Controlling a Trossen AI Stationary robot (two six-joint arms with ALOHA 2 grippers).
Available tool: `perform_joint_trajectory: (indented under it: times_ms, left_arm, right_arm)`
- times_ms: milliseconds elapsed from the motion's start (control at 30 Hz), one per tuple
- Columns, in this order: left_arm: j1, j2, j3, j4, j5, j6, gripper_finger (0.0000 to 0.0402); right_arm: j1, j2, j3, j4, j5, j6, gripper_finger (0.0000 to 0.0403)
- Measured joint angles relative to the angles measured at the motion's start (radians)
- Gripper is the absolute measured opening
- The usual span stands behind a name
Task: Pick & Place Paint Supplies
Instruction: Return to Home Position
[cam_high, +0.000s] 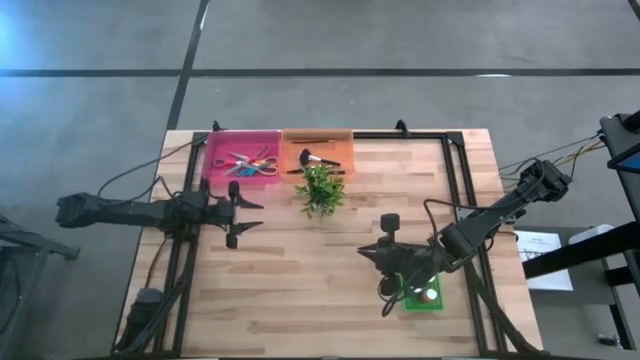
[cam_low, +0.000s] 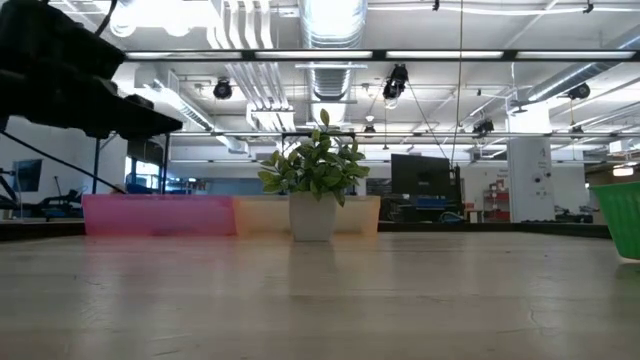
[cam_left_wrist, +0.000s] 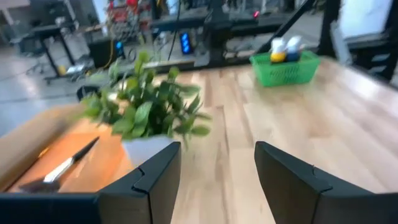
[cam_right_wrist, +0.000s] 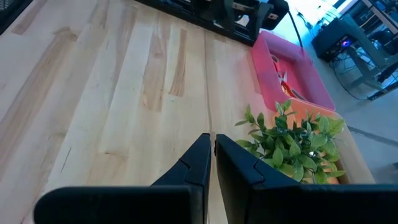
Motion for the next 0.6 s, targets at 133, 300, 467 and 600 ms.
perform_joint_trajectory:
  times_ms: [133, 300, 467, 600]
  left_arm:
    - [-0.042, 0.0, 0.0, -0.028, -0.09, -0.005, 0.0212]
    - [-0.053, 0.0, -0.001, -0.043, -0.224, 0.015, 0.0212]
    - [-0.052, 0.0, -0.001, -0.043, -0.283, 0.001, 0.0212]
    - [-0.052, 0.001, -0.001, -0.048, -0.286, -0.009, 0.0212]
  right_arm:
    - [0.0, 0.0, 0.0, 0.0, 0.0, -0.008, 0.0022]
    - [0.0, -0.01, -0.027, 0.049, -0.001, -0.078, 0.0022]
    - [0.0, -0.125, -0.14, 0.198, -0.012, -0.171, 0.0022]
    - [0.0, -0.323, -0.275, 0.311, -0.095, -0.191, 0.0022]
